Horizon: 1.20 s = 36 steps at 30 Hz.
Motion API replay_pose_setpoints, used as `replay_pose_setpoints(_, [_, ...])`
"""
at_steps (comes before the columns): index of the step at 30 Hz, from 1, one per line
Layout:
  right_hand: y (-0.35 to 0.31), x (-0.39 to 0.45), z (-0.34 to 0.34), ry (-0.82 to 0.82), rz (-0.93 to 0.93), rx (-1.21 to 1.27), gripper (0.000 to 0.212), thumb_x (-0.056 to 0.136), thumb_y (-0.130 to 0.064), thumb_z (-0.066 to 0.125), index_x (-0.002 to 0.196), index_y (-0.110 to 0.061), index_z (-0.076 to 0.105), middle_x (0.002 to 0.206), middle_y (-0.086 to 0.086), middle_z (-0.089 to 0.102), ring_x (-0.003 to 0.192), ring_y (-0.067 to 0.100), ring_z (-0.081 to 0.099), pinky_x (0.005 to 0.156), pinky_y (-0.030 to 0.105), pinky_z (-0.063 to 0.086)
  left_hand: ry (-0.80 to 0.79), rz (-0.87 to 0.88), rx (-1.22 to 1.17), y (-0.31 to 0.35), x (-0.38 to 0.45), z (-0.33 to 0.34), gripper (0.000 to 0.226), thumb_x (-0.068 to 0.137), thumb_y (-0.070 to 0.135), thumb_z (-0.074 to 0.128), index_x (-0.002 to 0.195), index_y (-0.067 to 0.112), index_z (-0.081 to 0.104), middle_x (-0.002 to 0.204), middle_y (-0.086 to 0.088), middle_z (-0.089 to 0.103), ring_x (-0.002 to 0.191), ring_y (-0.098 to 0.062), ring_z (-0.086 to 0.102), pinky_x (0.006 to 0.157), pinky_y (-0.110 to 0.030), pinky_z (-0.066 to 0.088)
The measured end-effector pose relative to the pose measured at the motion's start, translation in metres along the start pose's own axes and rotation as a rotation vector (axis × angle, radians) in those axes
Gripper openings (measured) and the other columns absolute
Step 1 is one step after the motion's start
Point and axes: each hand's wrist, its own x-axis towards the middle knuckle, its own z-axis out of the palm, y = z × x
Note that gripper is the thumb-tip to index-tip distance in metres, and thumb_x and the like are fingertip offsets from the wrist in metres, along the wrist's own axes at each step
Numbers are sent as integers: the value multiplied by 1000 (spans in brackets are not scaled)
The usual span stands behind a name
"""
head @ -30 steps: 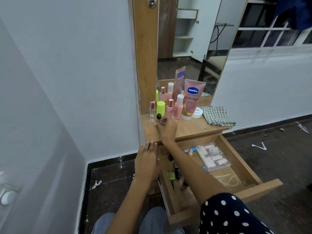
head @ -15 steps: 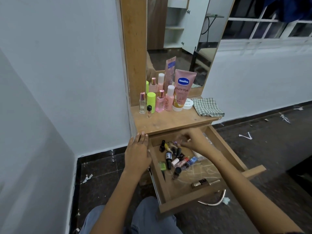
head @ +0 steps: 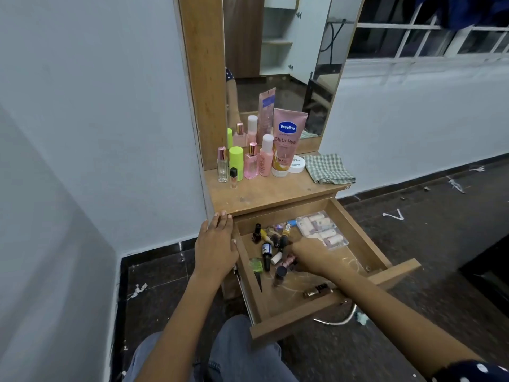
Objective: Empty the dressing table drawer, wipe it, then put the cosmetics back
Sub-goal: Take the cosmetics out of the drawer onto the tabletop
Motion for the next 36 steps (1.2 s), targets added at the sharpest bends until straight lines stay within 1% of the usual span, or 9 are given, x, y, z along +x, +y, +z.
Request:
replay_pose_setpoints(7, [-4,1,-1,-54,11,-14,28,76,-15,74,100,-21,62,111,3,62,98,23,62,81,37,53,-5,-3,20,0,-1,-2,59,95,25,38,150,10,20,157,-7,19,145,-20,15,117,-35,10])
replay_pose_setpoints(15, [18,-7,-2,-4,56,105,19,84,-17,68,102,-18,64,104,0,66,94,16,63,79,29,54,-8,-7,4,1,-1,-2,59,96,24,40,149,9,22,156,-8,21,145,-21,16,117,-37,12])
replay_pose_setpoints(18, [28,-18,-18,119,101,457,7,85,-19,68,89,-19,63,91,-3,66,83,10,61,69,18,49,-12,-9,13,1,0,-1,59,96,26,38,150,10,20,157,-8,19,145,-21,15,118,-37,11])
replay_pose_setpoints(20, [27,-18,-36,267,122,778,12,82,-16,70,82,-22,61,83,-6,64,77,6,61,70,20,50,-16,-10,32,1,0,-1,59,97,27,36,150,10,18,157,-7,18,145,-21,14,118,-36,10])
replay_pose_setpoints(23, [11,3,-56,559,197,1115,18,79,-11,74,95,-11,65,90,-4,67,82,4,64,73,18,54,-19,-20,31,2,1,-2,58,97,27,36,150,11,18,157,-6,18,145,-20,14,118,-36,10])
replay_pose_setpoints(28, [-24,69,-82,870,243,1150,20,77,-3,75,94,-5,65,86,-1,66,77,5,63,71,11,53,-25,-28,29,3,1,-5,59,97,27,38,150,11,18,158,-7,18,145,-21,14,118,-36,10])
replay_pose_setpoints(31, [-35,101,-85,899,254,1039,17,77,-2,74,90,-6,65,85,0,66,79,10,62,73,19,52,-36,-26,44,3,2,-5,59,97,27,38,150,10,17,158,-7,17,145,-21,14,118,-36,11])
replay_pose_setpoints(34, [-43,121,-83,892,257,983,16,78,-2,73,90,-8,64,90,3,66,82,10,59,69,11,44,-36,-22,54,3,2,-5,60,97,26,38,150,10,16,158,-7,16,145,-21,13,118,-36,10])
replay_pose_setpoints(36, [-45,131,-81,894,261,992,16,78,-2,73,91,-8,64,93,6,67,83,12,60,71,13,46,-33,-22,53,3,2,-4,60,97,25,38,150,10,16,158,-7,17,145,-21,13,118,-36,10])
